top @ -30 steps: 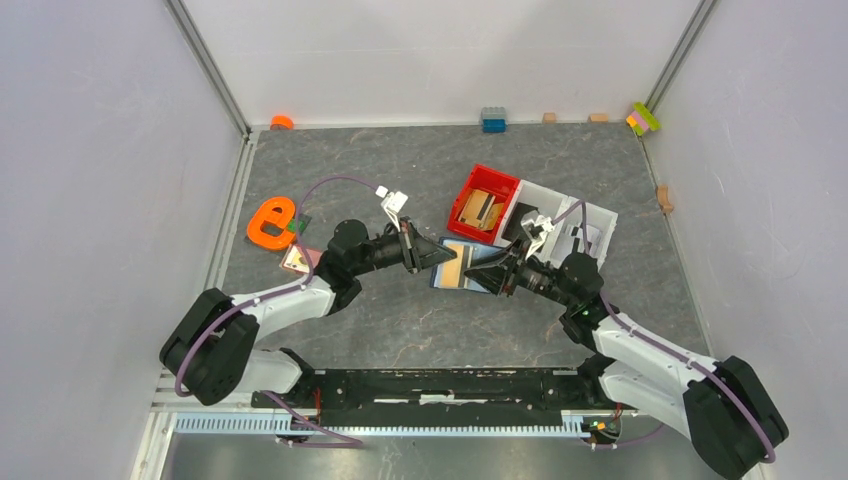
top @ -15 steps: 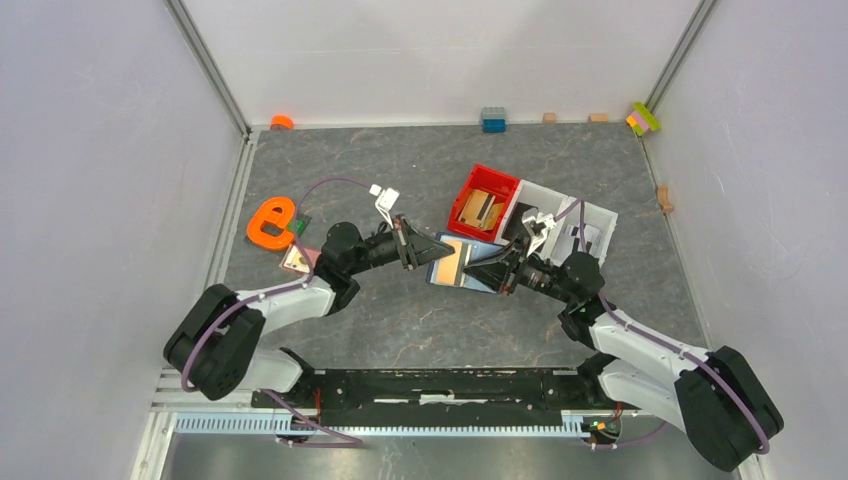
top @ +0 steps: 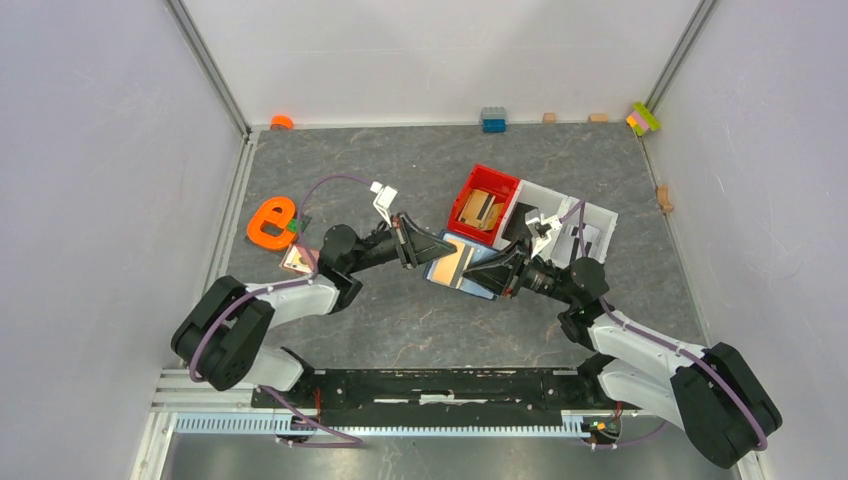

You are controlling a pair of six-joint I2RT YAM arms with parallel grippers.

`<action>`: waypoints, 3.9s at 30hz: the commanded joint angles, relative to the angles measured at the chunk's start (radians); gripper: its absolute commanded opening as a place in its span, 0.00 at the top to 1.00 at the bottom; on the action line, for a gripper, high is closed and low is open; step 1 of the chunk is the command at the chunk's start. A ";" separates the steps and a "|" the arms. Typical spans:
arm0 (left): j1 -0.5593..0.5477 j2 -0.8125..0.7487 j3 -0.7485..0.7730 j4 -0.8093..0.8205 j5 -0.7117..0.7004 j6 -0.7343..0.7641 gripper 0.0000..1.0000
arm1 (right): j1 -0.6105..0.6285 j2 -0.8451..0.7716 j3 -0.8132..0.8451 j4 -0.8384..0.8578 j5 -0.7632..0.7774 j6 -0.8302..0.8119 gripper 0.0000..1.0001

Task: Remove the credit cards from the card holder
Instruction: Remove the credit card from the card holder.

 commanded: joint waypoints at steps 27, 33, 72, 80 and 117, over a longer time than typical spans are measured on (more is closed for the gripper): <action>-0.103 0.004 0.085 -0.125 0.029 0.109 0.70 | -0.117 -0.013 -0.080 0.085 0.028 0.096 1.00; -0.081 -0.008 0.074 -0.125 0.018 0.100 0.73 | -0.132 0.020 -0.070 0.035 0.024 0.085 1.00; -0.053 -0.008 0.015 0.011 -0.040 0.035 0.98 | -0.054 0.109 -0.038 0.285 -0.119 0.185 0.62; -0.065 -0.012 0.016 -0.034 -0.079 0.065 0.98 | -0.052 0.109 -0.061 0.430 -0.126 0.261 0.63; -0.067 0.030 0.018 0.014 -0.090 0.024 0.93 | -0.044 0.070 -0.041 0.234 -0.085 0.159 0.49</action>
